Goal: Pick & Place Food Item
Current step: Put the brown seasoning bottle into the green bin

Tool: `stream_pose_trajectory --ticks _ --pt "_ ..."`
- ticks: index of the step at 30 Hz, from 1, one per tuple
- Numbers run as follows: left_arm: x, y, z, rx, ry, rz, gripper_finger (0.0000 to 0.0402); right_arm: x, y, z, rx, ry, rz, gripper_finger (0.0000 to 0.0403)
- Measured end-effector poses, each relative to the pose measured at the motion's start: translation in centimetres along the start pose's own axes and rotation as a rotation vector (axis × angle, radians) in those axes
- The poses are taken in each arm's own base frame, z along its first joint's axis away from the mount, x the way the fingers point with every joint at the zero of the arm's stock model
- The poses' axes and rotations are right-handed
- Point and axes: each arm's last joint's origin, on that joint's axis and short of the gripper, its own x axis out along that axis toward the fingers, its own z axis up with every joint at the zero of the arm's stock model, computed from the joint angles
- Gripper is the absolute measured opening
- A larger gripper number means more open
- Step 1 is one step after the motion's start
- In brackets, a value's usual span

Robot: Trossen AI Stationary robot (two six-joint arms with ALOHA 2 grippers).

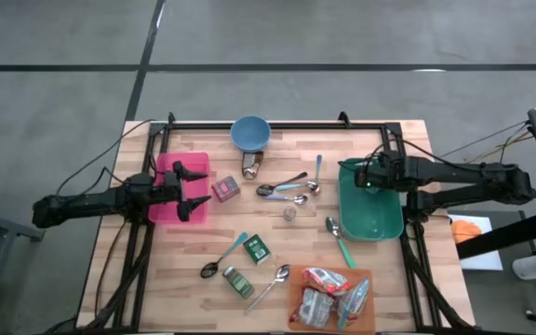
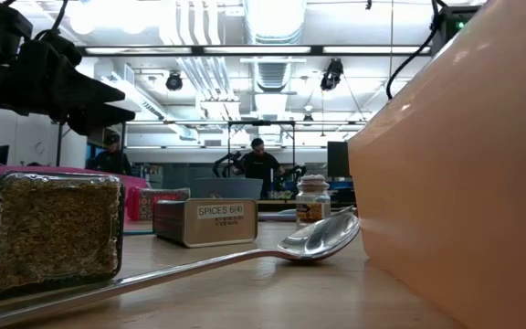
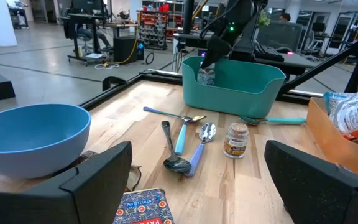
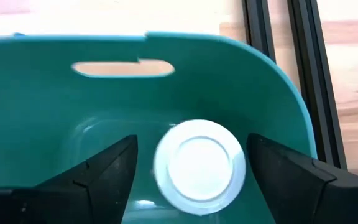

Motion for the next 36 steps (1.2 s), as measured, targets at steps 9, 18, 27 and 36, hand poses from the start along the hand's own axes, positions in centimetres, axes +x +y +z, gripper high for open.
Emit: stream_pose_trajectory --ticks 9,18,27,36 --pt "0.0 0.0 0.0 0.000 0.000 0.000 0.0372 -3.3 1.3 2.1 -0.079 -0.031 0.129 0.0299" --pt "0.0 0.0 0.0 0.000 0.000 0.000 0.0372 -7.0 4.5 4.2 -0.315 -0.192 0.427 0.0299" --pt "0.0 0.0 0.0 0.000 0.000 0.000 0.0372 -7.2 9.7 4.6 -0.521 -0.279 0.633 0.0299" --pt "0.0 0.0 0.0 0.000 0.000 0.000 0.0372 -5.6 15.3 0.5 -0.984 -0.234 0.835 0.0299"
